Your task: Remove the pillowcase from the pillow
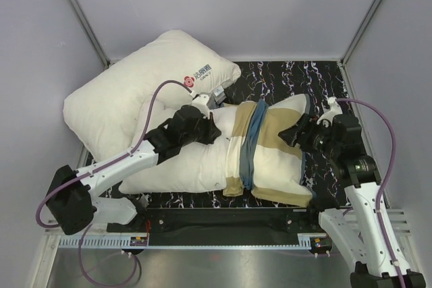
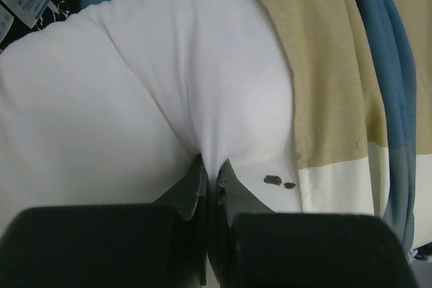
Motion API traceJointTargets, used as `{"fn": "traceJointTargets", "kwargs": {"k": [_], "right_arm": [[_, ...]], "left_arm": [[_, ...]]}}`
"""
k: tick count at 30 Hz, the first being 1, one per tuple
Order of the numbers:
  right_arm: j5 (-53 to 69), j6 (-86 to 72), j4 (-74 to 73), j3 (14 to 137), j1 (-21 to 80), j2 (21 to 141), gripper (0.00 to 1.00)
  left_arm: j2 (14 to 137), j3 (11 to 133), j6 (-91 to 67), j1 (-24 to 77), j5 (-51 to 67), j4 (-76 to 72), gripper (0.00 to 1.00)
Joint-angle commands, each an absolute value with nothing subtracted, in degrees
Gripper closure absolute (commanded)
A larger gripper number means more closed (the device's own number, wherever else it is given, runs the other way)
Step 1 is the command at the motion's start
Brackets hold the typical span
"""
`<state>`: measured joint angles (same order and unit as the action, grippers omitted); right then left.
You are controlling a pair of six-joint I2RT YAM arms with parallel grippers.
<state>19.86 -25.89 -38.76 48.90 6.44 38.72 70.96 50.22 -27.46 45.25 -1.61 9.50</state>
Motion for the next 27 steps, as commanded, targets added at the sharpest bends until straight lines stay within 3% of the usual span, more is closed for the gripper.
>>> {"fn": "traceJointTargets", "kwargs": {"k": [1, 10, 17, 20, 21, 22, 24, 25, 27], "right_arm": [[22.3, -27.6, -34.9, 48.7, 8.7, 39.5, 0.26], [6.4, -31.2, -30.1, 49.0, 29.1, 47.4, 0.26], [-1.1, -32.5, -27.3, 45.1, 32.4, 53.3, 0.26], [-2.5, -32.9, -26.5, 43.1, 33.1, 55.8, 0.31], [-2.9, -33.0, -26.3, 41.8, 33.2, 56.2, 0.34], [-3.3, -33.8, -26.0, 41.1, 33.4, 56.7, 0.5], [-3.5, -34.5, -25.1, 38.8, 33.7, 57.1, 0.65], [-4.1, -35.0, -25.2, 38.2, 33.8, 57.0, 0.82], [-5.0, -35.2, -25.8, 37.9, 33.8, 55.7, 0.92]], "left_arm": [[74.1, 53.8, -24.5, 42.3, -5.7, 13.8, 1.0], [78.4, 55.5, -25.7, 40.9, -4.9, 13.8, 1.0], [76.9, 53.8, -25.3, 40.2, -5.0, 14.4, 1.0], [75.9, 52.9, -25.4, 39.7, -4.0, 13.8, 1.0], [75.4, 52.6, -25.6, 39.6, -3.9, 13.6, 1.0], [75.1, 52.4, -25.7, 39.6, -3.7, 13.5, 1.0], [74.5, 51.6, -25.6, 39.2, -3.6, 13.4, 1.0], [74.3, 51.3, -25.5, 39.0, -3.6, 13.5, 1.0], [73.7, 50.4, -25.1, 38.4, -3.6, 13.5, 1.0]]}}
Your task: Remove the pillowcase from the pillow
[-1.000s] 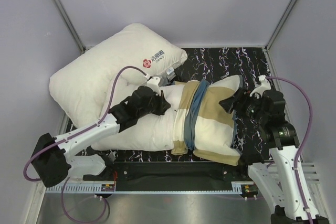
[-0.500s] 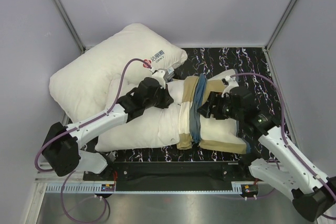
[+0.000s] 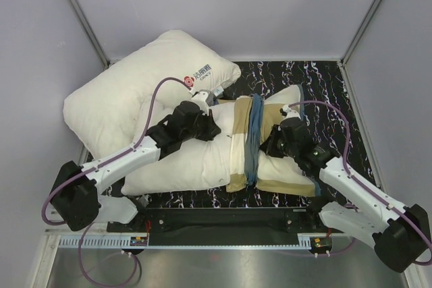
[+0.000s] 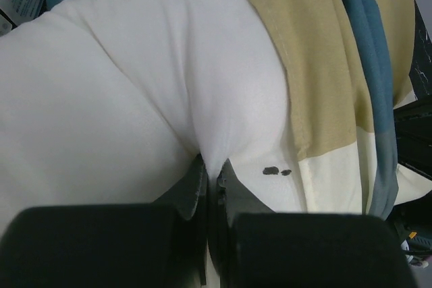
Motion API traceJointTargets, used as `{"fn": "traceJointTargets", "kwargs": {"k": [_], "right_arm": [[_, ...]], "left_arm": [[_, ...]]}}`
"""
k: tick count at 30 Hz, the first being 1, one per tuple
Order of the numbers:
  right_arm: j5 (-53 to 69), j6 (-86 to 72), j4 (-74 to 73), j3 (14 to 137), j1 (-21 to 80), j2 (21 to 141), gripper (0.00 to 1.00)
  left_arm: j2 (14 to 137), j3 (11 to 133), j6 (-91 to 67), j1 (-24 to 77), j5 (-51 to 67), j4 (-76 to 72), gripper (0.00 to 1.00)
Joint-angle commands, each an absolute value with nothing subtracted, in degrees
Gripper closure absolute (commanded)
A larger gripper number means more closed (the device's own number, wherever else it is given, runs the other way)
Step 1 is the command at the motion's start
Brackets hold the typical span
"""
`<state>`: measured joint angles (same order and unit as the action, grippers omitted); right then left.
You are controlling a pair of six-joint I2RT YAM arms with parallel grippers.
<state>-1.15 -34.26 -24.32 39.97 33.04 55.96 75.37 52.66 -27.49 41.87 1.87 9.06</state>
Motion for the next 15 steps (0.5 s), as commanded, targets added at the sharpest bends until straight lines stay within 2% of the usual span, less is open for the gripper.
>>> {"fn": "traceJointTargets", "kwargs": {"k": [1, 2, 15], "right_arm": [[-6.3, -35.0, -26.6, 38.3, 33.8, 55.1, 0.98], [-7.3, -34.6, -28.5, 38.9, 33.8, 53.7, 1.0], [-27.0, -27.2, -48.5, 59.6, 33.7, 46.7, 1.0]], "left_arm": [[73.5, 50.1, -25.0, 38.1, -3.6, 13.6, 1.0], [73.0, 49.3, -24.9, 37.9, -3.5, 13.6, 1.0], [67.9, 43.0, -25.6, 34.2, -3.5, 12.7, 1.0]]}}
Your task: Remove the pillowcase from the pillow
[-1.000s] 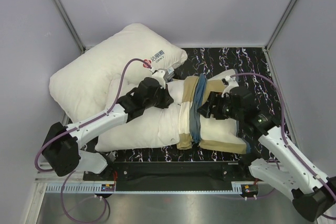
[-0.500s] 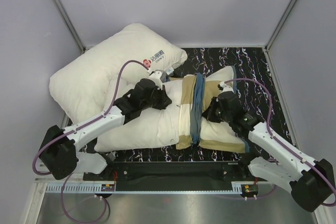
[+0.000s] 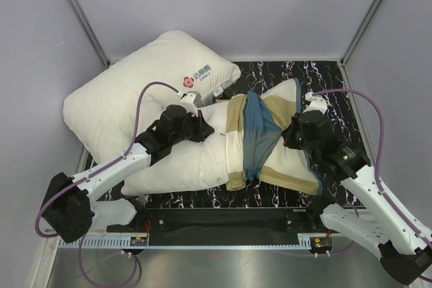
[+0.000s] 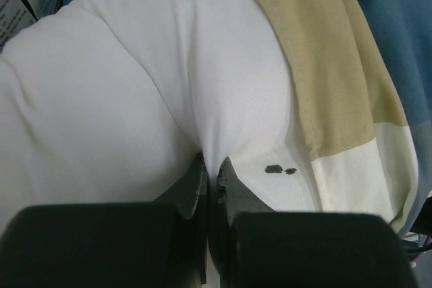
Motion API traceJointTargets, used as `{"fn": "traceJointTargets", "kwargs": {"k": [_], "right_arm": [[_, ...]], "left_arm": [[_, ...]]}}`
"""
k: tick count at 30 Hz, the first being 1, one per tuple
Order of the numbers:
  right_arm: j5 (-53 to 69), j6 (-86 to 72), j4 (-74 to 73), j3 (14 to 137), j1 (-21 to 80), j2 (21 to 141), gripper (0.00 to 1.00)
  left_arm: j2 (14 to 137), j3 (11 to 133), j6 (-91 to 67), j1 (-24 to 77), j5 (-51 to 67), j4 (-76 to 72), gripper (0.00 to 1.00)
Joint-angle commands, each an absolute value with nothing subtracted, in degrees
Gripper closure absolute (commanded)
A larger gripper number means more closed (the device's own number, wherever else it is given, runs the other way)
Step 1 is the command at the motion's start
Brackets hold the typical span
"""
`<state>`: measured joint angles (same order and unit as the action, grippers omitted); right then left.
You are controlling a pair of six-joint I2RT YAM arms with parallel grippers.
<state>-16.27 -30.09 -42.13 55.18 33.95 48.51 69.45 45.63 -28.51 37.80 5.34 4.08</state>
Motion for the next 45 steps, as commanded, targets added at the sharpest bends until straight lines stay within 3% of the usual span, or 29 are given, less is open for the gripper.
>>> {"fn": "traceJointTargets", "kwargs": {"k": [1, 11, 30, 33, 35, 38, 41, 45], "right_arm": [[-29.4, -27.1, -50.0, 60.0, 33.7, 46.5, 1.0], [-34.6, -29.7, -52.6, 56.0, 33.7, 45.7, 1.0], [-20.7, -29.9, -34.2, 47.8, 33.6, 59.6, 0.97], [-20.7, -29.2, -36.1, 50.2, 33.6, 60.6, 0.86], [-20.7, -28.3, -37.8, 52.0, 33.5, 58.4, 0.7], [-20.0, -26.4, -38.9, 53.5, 33.6, 55.8, 0.38], [-20.4, -26.0, -42.5, 55.6, 33.5, 52.5, 0.23], [-19.6, -26.6, -47.8, 58.7, 33.5, 47.6, 0.21]], "left_arm": [[67.5, 43.0, -25.6, 34.2, -4.0, 13.1, 1.0], [61.6, 44.9, -25.8, 33.4, -4.2, 17.0, 1.0], [49.3, 52.9, -22.9, 33.2, -0.4, 27.8, 1.0], [50.7, 55.4, -21.4, 33.2, -0.4, 28.5, 1.0], [53.9, 57.6, -20.0, 33.2, -0.4, 29.1, 1.0], [56.4, 60.0, -19.7, 33.2, 2.8, 29.6, 1.0], [59.2, 63.0, -18.6, 33.0, 4.4, 30.0, 1.0], [64.5, 68.4, -16.1, 32.2, 2.4, 32.3, 1.0]]}}
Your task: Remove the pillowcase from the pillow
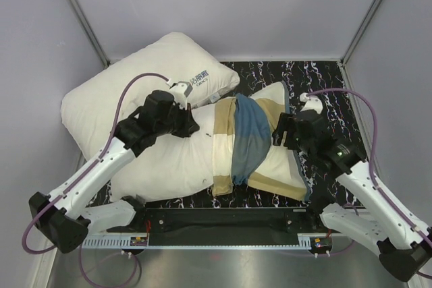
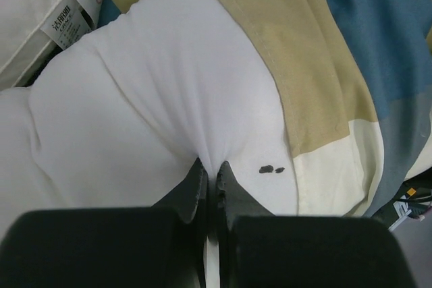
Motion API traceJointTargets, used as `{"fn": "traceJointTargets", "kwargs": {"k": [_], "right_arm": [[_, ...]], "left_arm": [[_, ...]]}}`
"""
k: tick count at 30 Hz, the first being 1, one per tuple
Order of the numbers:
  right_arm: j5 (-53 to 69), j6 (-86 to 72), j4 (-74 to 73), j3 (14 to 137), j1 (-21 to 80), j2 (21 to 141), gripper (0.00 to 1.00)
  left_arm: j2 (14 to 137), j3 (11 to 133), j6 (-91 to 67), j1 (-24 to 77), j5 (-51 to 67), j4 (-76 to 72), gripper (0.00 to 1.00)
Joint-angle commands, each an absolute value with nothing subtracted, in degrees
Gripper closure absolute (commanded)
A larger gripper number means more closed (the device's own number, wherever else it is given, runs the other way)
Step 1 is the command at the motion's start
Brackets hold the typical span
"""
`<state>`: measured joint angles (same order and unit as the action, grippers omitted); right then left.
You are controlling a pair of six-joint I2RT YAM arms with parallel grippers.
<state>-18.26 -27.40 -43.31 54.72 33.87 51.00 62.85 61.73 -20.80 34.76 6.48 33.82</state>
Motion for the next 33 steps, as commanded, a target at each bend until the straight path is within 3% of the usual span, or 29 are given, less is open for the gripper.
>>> {"fn": "traceJointTargets", "kwargs": {"k": [1, 9, 17, 21, 29, 33], "right_arm": [[-19.5, -26.9, -48.6, 60.2, 33.6, 47.2, 0.2], [-8.5, -26.4, -44.5, 63.4, 33.6, 45.2, 0.2], [7.2, -32.8, -26.2, 49.9, 34.3, 54.7, 0.21], [8.4, -34.7, -17.0, 47.0, 35.9, 62.4, 0.21], [2.1, -36.4, -13.3, 47.1, 43.1, 72.2, 0.21], [-2.6, -37.8, -14.1, 46.8, 44.3, 76.2, 0.58]], "left_arm": [[65.4, 69.1, -16.0, 31.4, 2.6, 32.3, 1.0], [79.3, 76.5, -20.0, 24.1, 11.8, 30.1, 1.0], [79.7, 75.5, -21.9, 20.0, 15.2, 26.5, 1.0], [78.5, 72.8, -21.7, 19.4, 15.1, 25.5, 1.0], [78.8, 71.6, -22.6, 17.4, 20.3, 24.6, 1.0], [76.8, 70.8, -21.4, 17.3, 19.0, 25.1, 1.0]]}}
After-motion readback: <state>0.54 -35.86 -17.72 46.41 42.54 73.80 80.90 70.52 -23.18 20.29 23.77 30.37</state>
